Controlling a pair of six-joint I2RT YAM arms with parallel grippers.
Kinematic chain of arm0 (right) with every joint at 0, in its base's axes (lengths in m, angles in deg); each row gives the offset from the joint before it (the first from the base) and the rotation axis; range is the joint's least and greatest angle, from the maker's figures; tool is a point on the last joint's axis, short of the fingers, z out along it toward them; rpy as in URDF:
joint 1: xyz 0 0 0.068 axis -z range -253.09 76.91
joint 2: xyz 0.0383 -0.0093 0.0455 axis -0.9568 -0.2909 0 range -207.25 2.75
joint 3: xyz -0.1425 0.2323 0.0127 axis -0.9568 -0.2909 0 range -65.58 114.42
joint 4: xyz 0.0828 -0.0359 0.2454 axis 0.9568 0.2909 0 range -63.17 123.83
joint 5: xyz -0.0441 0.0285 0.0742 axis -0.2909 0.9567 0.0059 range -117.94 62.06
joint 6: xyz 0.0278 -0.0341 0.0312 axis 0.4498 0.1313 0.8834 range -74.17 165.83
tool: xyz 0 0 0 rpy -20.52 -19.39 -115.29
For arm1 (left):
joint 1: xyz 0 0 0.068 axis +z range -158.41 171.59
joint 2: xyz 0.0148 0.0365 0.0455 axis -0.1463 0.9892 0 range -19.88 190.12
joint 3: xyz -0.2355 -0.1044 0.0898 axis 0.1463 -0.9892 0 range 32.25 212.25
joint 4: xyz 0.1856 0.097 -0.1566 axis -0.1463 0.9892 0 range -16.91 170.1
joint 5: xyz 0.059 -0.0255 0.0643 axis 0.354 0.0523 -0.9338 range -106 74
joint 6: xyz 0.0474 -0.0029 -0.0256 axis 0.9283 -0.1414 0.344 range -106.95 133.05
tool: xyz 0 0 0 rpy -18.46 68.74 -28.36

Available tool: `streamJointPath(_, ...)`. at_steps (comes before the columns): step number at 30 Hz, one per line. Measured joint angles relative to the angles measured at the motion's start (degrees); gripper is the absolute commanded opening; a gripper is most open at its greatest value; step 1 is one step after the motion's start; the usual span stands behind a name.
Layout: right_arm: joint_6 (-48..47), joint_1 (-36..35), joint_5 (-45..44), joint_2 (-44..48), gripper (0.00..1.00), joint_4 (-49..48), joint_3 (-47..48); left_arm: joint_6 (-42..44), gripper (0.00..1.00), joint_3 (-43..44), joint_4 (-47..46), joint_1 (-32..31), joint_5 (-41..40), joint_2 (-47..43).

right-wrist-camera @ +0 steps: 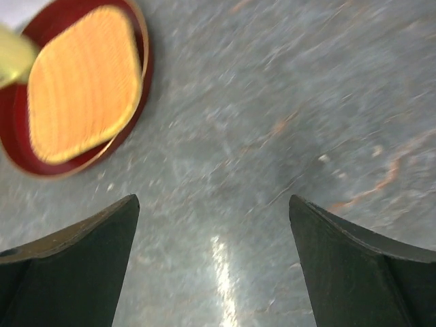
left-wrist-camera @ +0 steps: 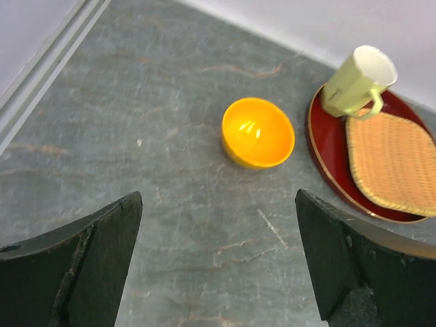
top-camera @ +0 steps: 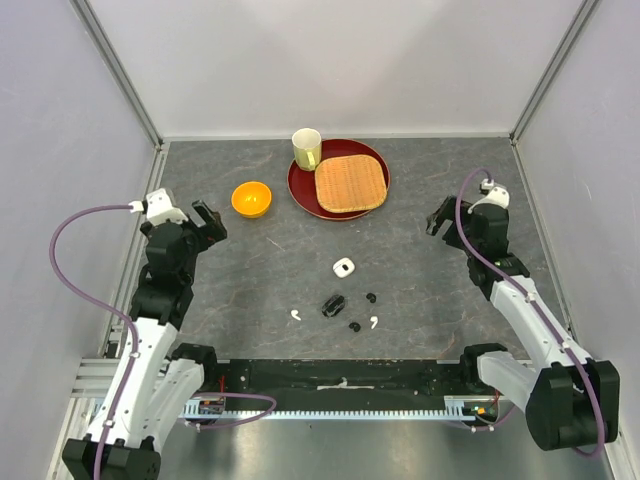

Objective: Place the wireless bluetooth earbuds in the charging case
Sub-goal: Pick up the charging case at the center of the board.

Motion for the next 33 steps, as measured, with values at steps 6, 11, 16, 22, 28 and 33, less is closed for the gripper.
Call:
streamJointPath(6, -0.46, -0.09, 14.56, -0.66, 0.98, 2.16, 0.0, -1.03, 1.0, -2.86, 4.61, 0.0, -1.88, -6.47)
streamJointPath(11, -4.15, -3.85, 20.13, -0.44, 0.98, 3.41, 0.04, -0.72, 1.0, -4.92, 5.79, 0.0, 4.02, -12.44)
streamJointPath(16, -8.98, -14.97, 18.6, -1.55, 0.98, 5.64, 1.22, 0.35, 1.0, -4.92, 5.29, 0.0, 15.43, -12.24)
streamJointPath(22, -15.87, -26.93, 14.58, -2.51, 0.98, 5.81, 2.75, 1.62, 1.0, -4.92, 4.46, 0.0, 23.37, -9.79)
streamJointPath(28, -22.64, -34.12, 12.17, 0.39, 0.96, 4.81, 2.71, 1.84, 1.0, -4.92, 4.5, 0.0, 26.71, -8.37)
streamJointPath(33, -25.57, -36.85, 10.95, 0.94, 0.96, 4.02, 1.97, 1.86, 1.0, -4.92, 4.52, 0.0, 27.65, -8.41)
